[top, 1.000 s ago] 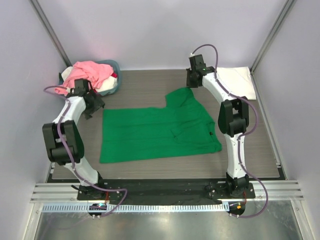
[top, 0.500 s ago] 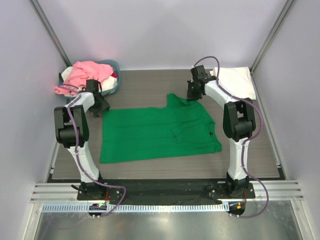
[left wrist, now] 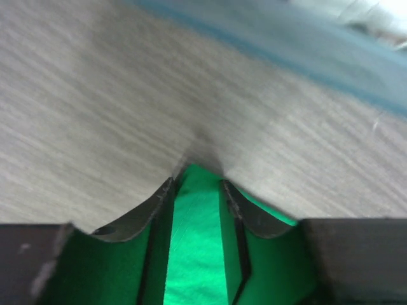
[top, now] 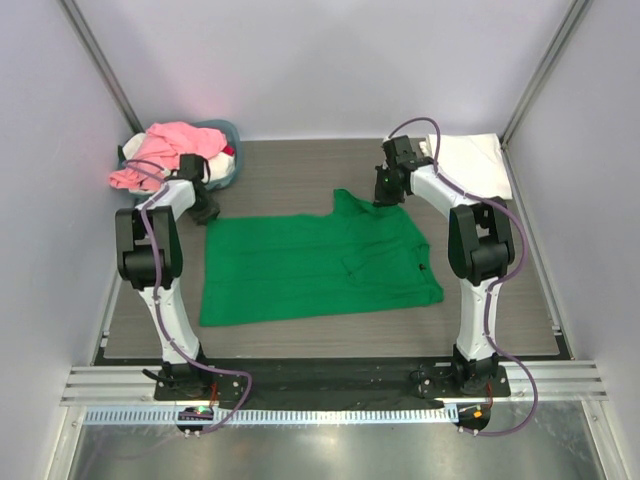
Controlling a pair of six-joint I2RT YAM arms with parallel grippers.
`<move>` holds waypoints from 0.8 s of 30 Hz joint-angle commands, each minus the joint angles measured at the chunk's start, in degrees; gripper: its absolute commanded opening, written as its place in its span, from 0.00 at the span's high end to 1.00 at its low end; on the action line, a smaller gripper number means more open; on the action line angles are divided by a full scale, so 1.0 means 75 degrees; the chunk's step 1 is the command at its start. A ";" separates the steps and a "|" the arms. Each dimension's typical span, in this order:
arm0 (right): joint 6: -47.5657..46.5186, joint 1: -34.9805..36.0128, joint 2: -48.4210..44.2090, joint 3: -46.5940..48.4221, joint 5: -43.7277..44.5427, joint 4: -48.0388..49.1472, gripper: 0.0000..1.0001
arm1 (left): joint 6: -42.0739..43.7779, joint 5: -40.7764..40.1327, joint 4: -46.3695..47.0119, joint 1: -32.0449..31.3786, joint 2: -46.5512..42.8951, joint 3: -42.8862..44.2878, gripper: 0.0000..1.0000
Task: Fold and stack the t-shirts
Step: Fold the tshirt
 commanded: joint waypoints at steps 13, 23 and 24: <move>0.0017 0.0004 -0.1258 -0.0224 -0.0092 0.0237 0.99 | 0.0001 0.0326 -0.0370 -0.0035 -0.0234 0.0207 1.00; 0.0005 0.0016 -0.2897 -0.1489 -0.0139 0.0179 0.99 | -0.0069 0.0243 -0.0699 -0.0023 -0.1840 -0.0683 1.00; 0.0029 0.0016 -0.3027 -0.1792 -0.0139 0.0178 0.99 | -0.0139 0.0243 -0.0710 -0.0023 -0.1992 -0.0812 1.00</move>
